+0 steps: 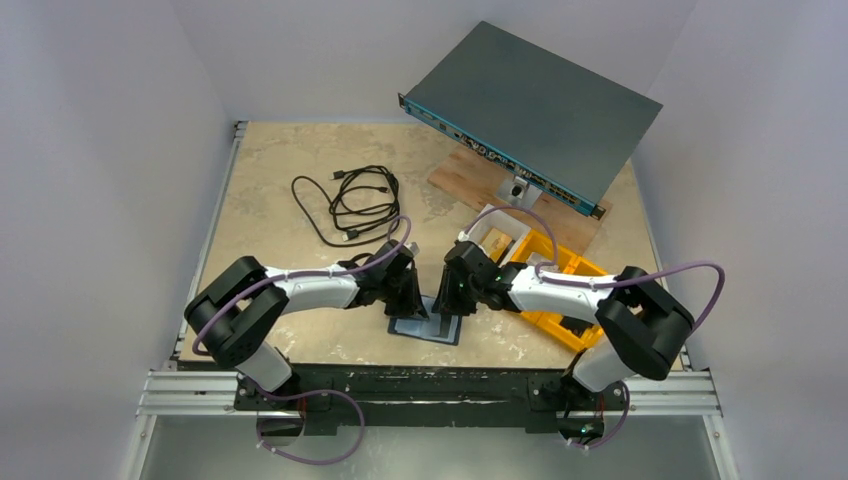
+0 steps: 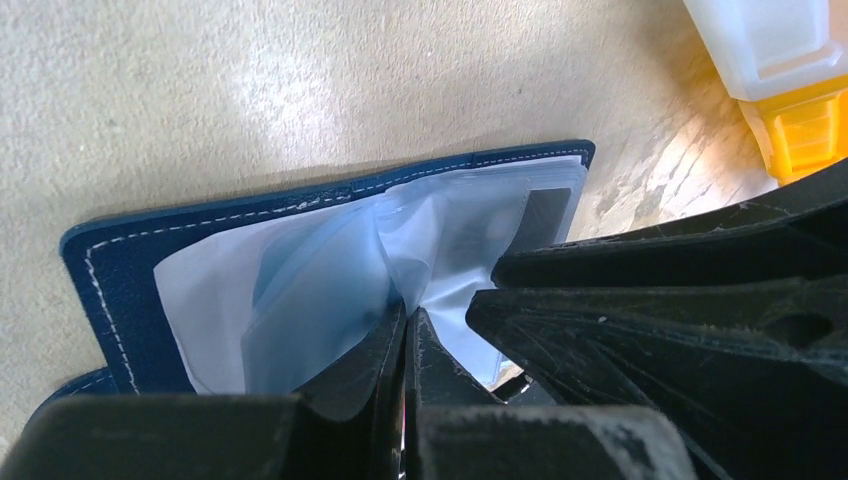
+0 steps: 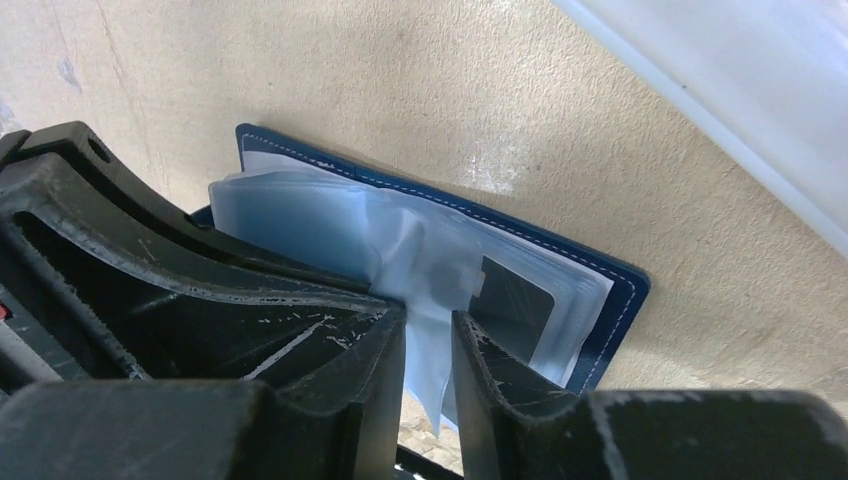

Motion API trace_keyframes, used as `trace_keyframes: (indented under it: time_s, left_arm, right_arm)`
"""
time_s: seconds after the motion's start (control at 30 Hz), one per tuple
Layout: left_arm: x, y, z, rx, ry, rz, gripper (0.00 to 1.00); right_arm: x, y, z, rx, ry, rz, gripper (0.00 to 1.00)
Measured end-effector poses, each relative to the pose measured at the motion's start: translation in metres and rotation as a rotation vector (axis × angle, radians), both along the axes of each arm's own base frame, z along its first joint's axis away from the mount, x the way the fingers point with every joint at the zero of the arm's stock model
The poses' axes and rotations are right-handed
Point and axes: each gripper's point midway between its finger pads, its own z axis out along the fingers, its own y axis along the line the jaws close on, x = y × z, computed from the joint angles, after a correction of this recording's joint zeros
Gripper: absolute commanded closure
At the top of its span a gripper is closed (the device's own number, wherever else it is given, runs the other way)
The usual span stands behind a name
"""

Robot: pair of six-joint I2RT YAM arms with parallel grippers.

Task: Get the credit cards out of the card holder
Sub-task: Remove the credit card from the card holder.

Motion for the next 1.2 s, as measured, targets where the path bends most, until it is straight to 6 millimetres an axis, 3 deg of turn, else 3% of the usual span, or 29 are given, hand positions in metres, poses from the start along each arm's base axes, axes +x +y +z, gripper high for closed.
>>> trace_keyframes:
  time_s: [0.27, 0.6, 0.77, 0.9, 1.03, 1.2]
  left_arm:
    - [-0.005, 0.006, 0.0, -0.002, 0.007, 0.027, 1.0]
    - [-0.005, 0.006, 0.0, -0.009, 0.021, 0.048, 1.0]
    - [-0.005, 0.006, 0.0, -0.01, 0.023, 0.051, 1.0]
    - [-0.005, 0.006, 0.0, -0.011, 0.022, 0.052, 1.0]
    - [-0.006, 0.008, 0.001, -0.011, 0.017, 0.052, 0.77]
    - [-0.008, 0.018, 0.014, 0.001, -0.013, 0.064, 0.66]
  right_arm:
    - [-0.001, -0.001, 0.0, -0.003, 0.004, -0.004, 0.7]
    - [-0.009, 0.001, 0.001, 0.018, 0.01, 0.001, 0.72]
    - [-0.015, 0.009, 0.0, 0.039, 0.024, 0.016, 0.81]
    - [-0.015, 0.01, 0.001, 0.045, 0.025, 0.011, 0.98]
    - [-0.015, 0.009, 0.0, 0.041, 0.027, 0.012, 1.0]
    - [-0.012, 0.008, 0.006, 0.011, 0.018, 0.023, 1.0]
